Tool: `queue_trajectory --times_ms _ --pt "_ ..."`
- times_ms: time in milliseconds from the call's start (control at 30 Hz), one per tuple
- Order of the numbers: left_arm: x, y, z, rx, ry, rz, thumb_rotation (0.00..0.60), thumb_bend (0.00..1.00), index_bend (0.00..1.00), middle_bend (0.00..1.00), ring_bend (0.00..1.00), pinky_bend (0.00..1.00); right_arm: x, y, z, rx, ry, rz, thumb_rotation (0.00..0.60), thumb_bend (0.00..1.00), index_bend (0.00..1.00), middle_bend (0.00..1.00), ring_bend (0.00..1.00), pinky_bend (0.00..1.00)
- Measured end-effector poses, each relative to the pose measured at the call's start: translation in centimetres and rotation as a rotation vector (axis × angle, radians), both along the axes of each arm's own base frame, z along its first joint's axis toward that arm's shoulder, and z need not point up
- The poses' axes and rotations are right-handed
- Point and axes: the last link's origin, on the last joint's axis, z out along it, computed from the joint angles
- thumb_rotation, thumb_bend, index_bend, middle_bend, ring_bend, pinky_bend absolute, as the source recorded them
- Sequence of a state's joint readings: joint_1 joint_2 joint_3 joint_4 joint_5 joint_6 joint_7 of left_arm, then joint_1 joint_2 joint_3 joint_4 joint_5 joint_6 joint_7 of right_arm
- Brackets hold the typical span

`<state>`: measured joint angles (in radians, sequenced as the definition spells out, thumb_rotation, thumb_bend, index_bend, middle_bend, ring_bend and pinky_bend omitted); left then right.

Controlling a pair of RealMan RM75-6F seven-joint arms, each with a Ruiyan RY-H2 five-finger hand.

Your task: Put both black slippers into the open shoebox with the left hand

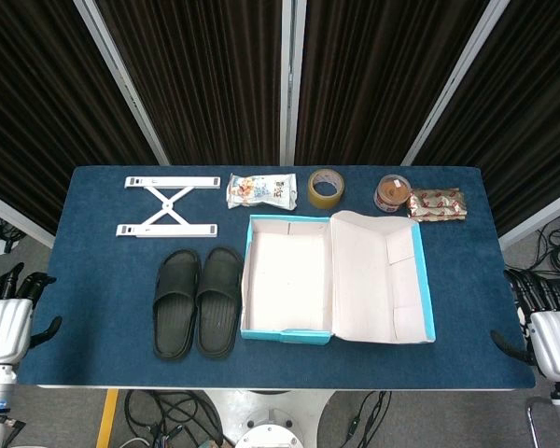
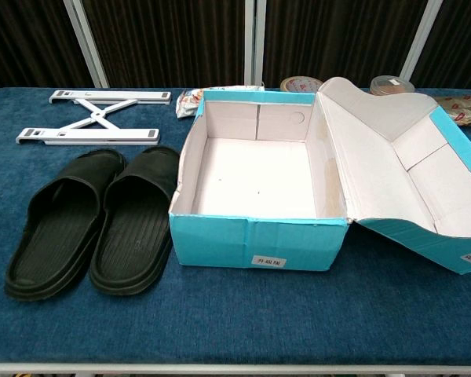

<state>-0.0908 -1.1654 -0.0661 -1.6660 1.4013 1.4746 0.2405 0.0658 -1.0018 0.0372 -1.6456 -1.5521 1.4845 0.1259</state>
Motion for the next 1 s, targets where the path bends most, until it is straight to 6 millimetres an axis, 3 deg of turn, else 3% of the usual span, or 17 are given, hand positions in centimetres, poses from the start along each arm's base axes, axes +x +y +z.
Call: queue_trajectory --times_ms 633,733,800,867,933,1000 --pt "1.1 2.6 0.2 -0.017 0.003 -0.056 0.600 0.23 0.26 0.21 0.05 0.14 -0.1 -0.9 0.3 0.008 0.014 0.008 0.600 0.13 0.00 0.07 0.00 0.08" --pt "1.7 4.1 0.1 -0.038 0.000 -0.084 0.600 0.22 0.26 0.21 0.10 0.22 0.2 -1.1 0.5 0.009 0.024 0.020 0.600 0.13 0.00 0.07 0.00 0.08" --pt "2.5 5.4 0.0 -0.059 -0.010 -0.113 0.600 0.21 0.26 0.21 0.19 0.34 0.5 -1.3 0.7 0.008 0.033 0.032 0.600 0.13 0.00 0.07 0.00 0.08" --pt "3.3 6.5 -0.2 -0.082 -0.027 -0.136 0.600 0.20 0.26 0.21 0.33 0.56 0.7 -1.4 0.9 0.006 0.038 0.040 0.600 0.13 0.00 0.07 0.00 0.08" --pt "4.3 7.8 -0.5 -0.117 -0.055 -0.157 0.600 0.18 0.26 0.21 0.41 0.67 0.9 -1.5 1.0 0.005 0.042 0.048 0.600 0.13 0.00 0.07 0.00 0.08" --pt "5.2 9.0 -1.1 -0.167 -0.086 -0.169 0.600 0.16 0.26 0.21 0.46 0.70 1.1 -1.5 1.1 0.005 0.042 0.054 0.600 0.13 0.00 0.07 0.00 0.08"
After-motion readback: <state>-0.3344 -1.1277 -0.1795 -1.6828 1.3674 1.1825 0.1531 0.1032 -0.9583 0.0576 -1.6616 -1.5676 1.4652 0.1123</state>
